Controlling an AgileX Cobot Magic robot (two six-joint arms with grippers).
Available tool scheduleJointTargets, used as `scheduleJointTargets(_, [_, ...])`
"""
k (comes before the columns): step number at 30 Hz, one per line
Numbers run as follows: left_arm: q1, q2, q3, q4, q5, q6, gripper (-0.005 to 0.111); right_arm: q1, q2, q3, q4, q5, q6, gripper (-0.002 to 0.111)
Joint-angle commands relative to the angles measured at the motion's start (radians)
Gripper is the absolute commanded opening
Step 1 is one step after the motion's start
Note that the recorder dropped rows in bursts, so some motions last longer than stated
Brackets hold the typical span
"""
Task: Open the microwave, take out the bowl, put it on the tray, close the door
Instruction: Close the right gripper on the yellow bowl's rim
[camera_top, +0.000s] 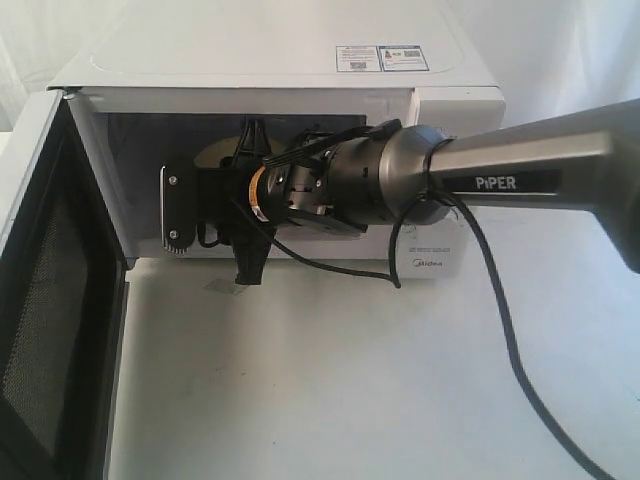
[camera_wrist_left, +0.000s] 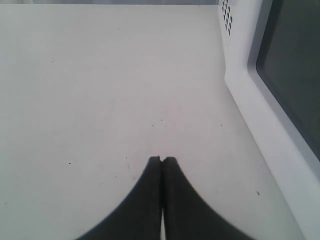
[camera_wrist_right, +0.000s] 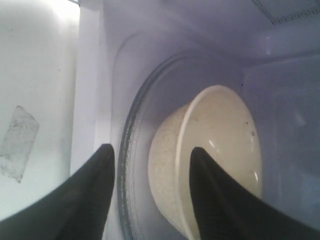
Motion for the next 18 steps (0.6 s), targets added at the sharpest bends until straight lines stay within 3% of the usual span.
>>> scheduleJointTargets(1, [0.003,-0.004,0.004,-0.003,-0.002,-0.004,0.000,-0.016,0.032,-0.036,-0.005,0.020,-0.004,0.045])
scheduleJointTargets(18, [0.003,-0.004,0.004,-0.003,-0.002,-0.004,0.000,-0.044,0.071,-0.074,-0.005,-0.012,0.004,0.045])
